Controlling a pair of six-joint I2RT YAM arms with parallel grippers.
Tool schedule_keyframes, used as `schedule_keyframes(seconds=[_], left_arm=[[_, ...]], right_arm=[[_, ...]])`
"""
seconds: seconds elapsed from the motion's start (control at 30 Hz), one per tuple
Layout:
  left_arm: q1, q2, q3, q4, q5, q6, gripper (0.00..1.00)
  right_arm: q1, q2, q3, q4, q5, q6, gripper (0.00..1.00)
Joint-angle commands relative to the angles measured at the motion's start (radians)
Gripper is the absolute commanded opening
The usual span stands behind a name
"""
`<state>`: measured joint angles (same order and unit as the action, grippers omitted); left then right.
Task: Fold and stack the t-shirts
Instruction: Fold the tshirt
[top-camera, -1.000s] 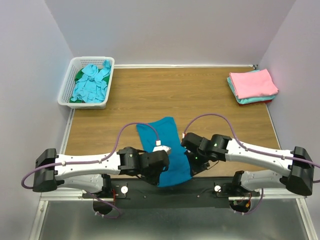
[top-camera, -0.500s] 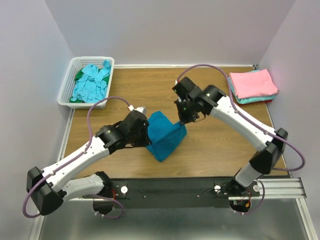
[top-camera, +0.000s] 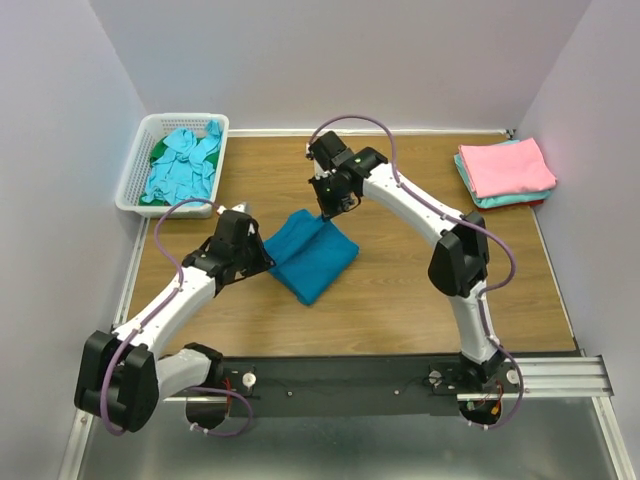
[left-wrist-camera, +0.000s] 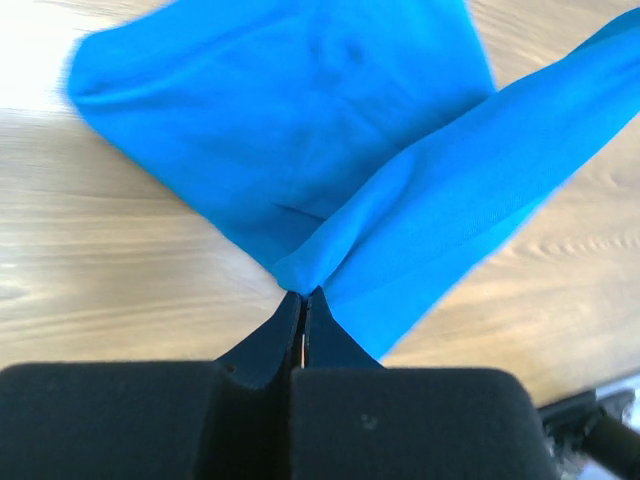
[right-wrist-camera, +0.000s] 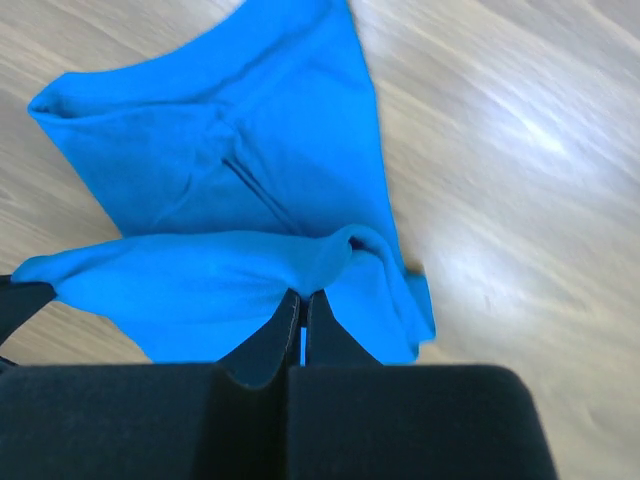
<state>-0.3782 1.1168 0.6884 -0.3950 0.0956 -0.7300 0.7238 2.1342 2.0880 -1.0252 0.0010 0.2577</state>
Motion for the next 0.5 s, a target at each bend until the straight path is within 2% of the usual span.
schedule_keyframes(seconds=[0.0,0.13,0.27,0.47], left_arm=[[0.061,-0.005,-0.044,0.097,0.026,0.033,0.00],[0.067,0.024,-0.012,0.059,0.024,0.101,0.00],[0.067,-0.001,0.014,0.032,0.070,0.139,0.00],[0.056,-0.029,0.013,-0.001,0.116,0.199,0.00]], right_arm=[[-0.043,0.042,0.041,0.168,-0.124,-0.045,0.01],[-0.055,0.006,-0.031,0.166,-0.153,-0.046,0.01],[-0.054,-0.140,-0.271,0.168,-0.177,-0.078,0.01],[-0.054,-0.310,-0.529,0.168,-0.217,-0.074,0.01]])
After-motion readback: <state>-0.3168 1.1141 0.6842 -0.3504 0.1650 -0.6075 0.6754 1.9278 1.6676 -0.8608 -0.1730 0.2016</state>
